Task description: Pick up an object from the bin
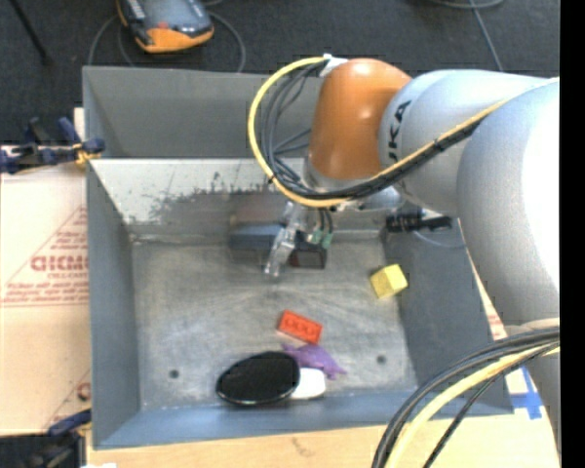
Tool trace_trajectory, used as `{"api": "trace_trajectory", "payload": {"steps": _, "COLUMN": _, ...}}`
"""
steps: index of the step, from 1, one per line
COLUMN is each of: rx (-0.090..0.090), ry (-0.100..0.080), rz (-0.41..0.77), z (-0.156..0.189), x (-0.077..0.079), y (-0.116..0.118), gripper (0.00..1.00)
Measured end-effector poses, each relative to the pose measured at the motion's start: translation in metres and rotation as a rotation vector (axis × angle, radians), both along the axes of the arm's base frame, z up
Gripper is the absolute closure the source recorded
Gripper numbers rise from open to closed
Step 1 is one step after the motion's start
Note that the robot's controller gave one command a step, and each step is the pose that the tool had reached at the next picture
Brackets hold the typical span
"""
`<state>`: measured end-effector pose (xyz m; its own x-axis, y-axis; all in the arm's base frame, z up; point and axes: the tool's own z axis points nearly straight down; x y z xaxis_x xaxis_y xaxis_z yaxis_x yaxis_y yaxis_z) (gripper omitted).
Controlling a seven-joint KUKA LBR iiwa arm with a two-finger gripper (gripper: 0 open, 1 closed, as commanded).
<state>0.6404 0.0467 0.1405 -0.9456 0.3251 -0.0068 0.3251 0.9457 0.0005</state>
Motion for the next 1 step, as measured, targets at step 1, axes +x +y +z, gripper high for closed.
{"api": "trace_trajectory", "payload": {"steps": 1, "rx": -0.003, "ry": 0.024, "rz": 0.024, "z": 0.0184, "x": -0.0122, "y": 0.0093, "gripper": 1.0}}
